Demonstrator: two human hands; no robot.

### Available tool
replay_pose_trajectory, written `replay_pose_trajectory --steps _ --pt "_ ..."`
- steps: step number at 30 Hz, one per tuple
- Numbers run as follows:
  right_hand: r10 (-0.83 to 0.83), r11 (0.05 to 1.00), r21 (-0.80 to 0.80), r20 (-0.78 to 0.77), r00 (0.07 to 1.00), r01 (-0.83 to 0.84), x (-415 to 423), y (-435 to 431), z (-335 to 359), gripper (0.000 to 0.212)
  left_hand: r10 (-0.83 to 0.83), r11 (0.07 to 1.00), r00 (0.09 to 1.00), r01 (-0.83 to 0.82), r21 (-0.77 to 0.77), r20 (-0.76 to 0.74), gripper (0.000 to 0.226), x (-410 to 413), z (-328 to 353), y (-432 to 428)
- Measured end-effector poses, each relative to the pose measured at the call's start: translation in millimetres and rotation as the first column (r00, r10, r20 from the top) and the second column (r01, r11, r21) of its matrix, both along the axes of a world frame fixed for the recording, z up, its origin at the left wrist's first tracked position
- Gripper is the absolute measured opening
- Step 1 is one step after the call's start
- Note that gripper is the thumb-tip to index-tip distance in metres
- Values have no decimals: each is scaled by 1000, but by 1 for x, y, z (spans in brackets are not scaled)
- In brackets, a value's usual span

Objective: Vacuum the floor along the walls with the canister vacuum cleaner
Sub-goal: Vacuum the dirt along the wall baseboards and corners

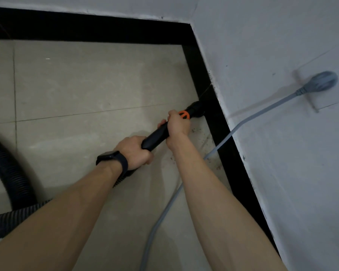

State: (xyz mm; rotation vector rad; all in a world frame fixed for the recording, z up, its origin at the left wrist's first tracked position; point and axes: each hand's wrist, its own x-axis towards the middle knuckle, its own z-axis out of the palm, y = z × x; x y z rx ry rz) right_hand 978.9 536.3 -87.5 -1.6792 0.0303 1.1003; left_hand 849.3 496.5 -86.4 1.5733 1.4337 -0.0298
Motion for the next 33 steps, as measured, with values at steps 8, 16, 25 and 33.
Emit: replay_pose_trajectory --steps 8,16,25,33 --pt "-115 993 -13 -3 993 115 -8 -19 -6 33 -87 996 995 87 -4 -41 19 -13 -3 -3" --pt "-154 978 98 -243 958 182 -25 -37 -2 22 -219 952 962 247 180 -164 18 -39 6 -15" --pt "-133 973 104 -484 865 208 -102 -84 0 16 -270 868 868 407 284 -418 20 -123 12 -59" --pt "-209 954 85 -503 839 289 -116 -109 -4 14 -330 822 801 504 265 -499 23 -132 14 -78"
